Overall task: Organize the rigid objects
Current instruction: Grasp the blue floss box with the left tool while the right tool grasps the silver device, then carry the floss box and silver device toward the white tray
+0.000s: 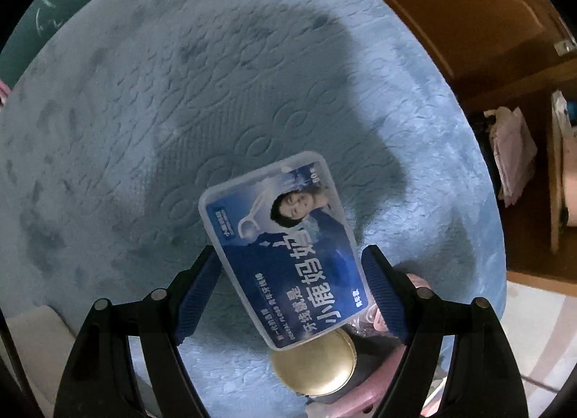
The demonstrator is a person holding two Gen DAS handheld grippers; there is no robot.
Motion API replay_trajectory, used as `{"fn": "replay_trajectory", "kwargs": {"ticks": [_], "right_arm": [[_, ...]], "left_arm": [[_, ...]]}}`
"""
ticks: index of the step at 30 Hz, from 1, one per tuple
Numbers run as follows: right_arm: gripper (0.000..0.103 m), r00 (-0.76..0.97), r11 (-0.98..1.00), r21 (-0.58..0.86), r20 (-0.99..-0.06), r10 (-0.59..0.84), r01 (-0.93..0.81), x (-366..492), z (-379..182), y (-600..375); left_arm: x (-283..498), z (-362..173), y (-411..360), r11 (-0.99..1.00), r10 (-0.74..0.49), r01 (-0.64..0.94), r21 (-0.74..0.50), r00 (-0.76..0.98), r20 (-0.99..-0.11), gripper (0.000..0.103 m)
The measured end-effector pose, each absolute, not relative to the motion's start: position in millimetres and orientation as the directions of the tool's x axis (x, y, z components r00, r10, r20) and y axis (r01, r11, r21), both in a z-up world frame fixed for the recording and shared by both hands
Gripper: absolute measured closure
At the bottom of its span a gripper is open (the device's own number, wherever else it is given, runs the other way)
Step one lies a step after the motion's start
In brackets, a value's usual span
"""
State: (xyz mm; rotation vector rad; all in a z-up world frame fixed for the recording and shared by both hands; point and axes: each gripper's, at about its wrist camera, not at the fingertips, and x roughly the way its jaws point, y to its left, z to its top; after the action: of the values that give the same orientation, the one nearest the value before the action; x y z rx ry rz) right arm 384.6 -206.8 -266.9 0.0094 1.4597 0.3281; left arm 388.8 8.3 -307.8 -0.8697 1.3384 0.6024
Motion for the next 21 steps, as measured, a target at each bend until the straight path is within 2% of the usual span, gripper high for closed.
{"fn": "replay_trajectory", "kwargs": {"ticks": [3,6,15,21], "right_arm": [[0.077,0.062,0.955,0.202,-0.974,0.220,-0.217,387,-272,-201],[0.077,0.065,0.958,0.192,-0.976,0.210,-0.215,390,-274,-198],[0.078,0.075,0.962,0.200,-0.973,0.217,-0.186,387,-271,-202],[0.078,0.108,0.964,0.214,-0.967,0.232,-0.156,377,-251,-211]], "left_arm": [[392,-309,8,0.567,-0.100,-0.801,-0.192,0.164,-0.981,0.021],[382,-307,11,0.552,-0.110,-0.806,-0.212,0.182,-0.977,0.027],[354,-290,26,0.579,-0.159,-0.782,-0.231,0.170,-0.973,0.031],[342,-256,30,0.668,-0.201,-0.694,-0.269,0.179,-0.963,0.032]]}}
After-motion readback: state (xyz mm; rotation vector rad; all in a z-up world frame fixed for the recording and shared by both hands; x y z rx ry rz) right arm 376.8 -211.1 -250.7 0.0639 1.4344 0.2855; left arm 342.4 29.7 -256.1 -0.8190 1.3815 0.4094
